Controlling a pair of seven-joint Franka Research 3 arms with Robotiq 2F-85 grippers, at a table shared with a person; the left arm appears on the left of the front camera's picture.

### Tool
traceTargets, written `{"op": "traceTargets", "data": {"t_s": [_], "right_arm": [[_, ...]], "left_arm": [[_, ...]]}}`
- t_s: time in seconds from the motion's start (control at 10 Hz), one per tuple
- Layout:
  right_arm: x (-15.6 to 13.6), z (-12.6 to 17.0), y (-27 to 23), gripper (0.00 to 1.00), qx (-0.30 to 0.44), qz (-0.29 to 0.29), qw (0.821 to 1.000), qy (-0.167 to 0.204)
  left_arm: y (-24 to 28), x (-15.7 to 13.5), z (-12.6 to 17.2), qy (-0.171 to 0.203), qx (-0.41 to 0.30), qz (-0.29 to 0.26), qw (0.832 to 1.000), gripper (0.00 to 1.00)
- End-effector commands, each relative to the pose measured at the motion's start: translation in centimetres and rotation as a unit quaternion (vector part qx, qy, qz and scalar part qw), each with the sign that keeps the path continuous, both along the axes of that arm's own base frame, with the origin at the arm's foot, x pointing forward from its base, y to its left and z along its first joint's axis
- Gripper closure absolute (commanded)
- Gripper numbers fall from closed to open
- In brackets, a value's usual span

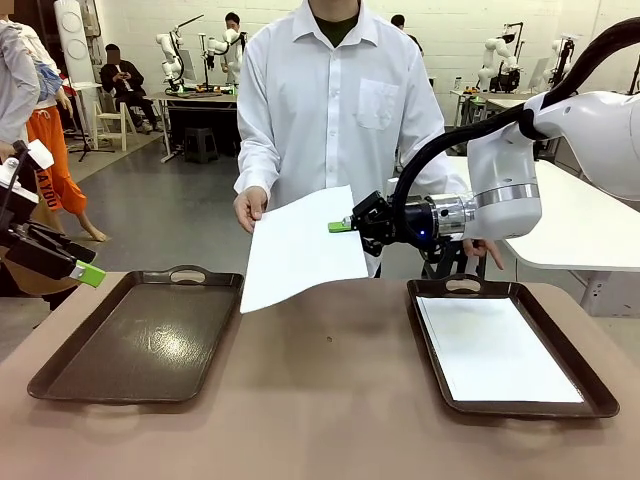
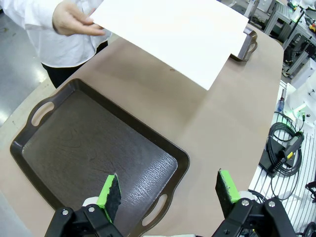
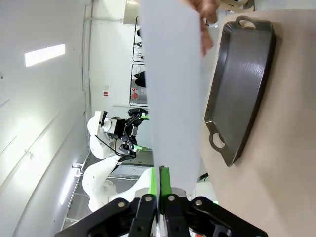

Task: Sort the A4 documents.
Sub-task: Receive the A4 Paper, then place the A4 Paper in the designated Handle tray.

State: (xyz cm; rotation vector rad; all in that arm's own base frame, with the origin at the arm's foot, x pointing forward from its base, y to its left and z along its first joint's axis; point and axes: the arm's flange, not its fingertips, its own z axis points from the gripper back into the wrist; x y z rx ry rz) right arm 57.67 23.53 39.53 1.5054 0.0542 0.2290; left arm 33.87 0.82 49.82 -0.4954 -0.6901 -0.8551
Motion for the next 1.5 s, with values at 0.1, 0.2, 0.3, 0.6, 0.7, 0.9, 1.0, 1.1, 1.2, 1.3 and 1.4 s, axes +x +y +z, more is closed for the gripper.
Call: {"op": "traceTargets", "data": {"t_s": [0.1, 0.2, 0.3, 0.6, 0.7, 0.9, 1.0, 1.1, 1.2, 1.3, 1.4], "right_arm": [[-0.1, -0.1, -0.1, 1.0, -0.008, -0.01, 1.0, 0.0], [-0.1, -0.1, -0.1, 1.0, -0.008, -0.01, 1.0, 0.0], [-0.1, -0.1, -0.1, 1.0, -0.008, -0.01, 1.0, 0.0], [-0.1, -0.1, -0.1, 1.0, -0.008, -0.01, 1.0, 0.0], [-0.1, -0.1, -0.1, 1.0, -0.008, -0.01, 1.0, 0.0], [-0.1, -0.1, -0.1, 1.0, -0.008, -0.01, 1.0, 0.0], [-0.1, -0.1, -0.1, 1.0, -0.008, -0.01, 1.0, 0.0], [-0.1, -0.1, -0.1, 1.0, -0.008, -0.01, 1.0, 0.0], [0.1, -0.1, -0.2, 0.99, -0.003, -0.005, 1.0, 0.0], [-1.6, 1.9, -1.1, 0.99, -0.003, 0.026, 0.998, -0.056], [-2.8, 3.5, -3.0, 0.99, -0.017, 0.029, 0.996, -0.086]], "left_arm": [[0.2, 0.1, -0.3, -0.007, -0.007, -0.006, 1.0, 0.0], [0.2, 0.1, -0.3, -0.007, -0.007, -0.006, 1.0, 0.0], [0.2, 0.1, -0.3, -0.007, -0.007, -0.006, 1.0, 0.0], [0.2, 0.1, -0.3, -0.007, -0.007, -0.006, 1.0, 0.0], [0.2, 0.1, -0.3, -0.007, -0.007, -0.006, 1.0, 0.0], [0.2, 0.1, -0.3, -0.007, -0.007, -0.006, 1.0, 0.0], [0.2, 0.1, -0.3, -0.007, -0.007, -0.006, 1.0, 0.0], [0.2, 0.1, -0.3, -0.007, -0.007, -0.006, 1.0, 0.0], [0.2, 0.1, -0.3, -0.007, -0.007, -0.006, 1.0, 0.0], [0.2, 0.1, -0.3, -0.007, -0.007, -0.006, 1.0, 0.0], [0.2, 0.1, -0.3, -0.007, -0.007, -0.006, 1.0, 0.0]]}}
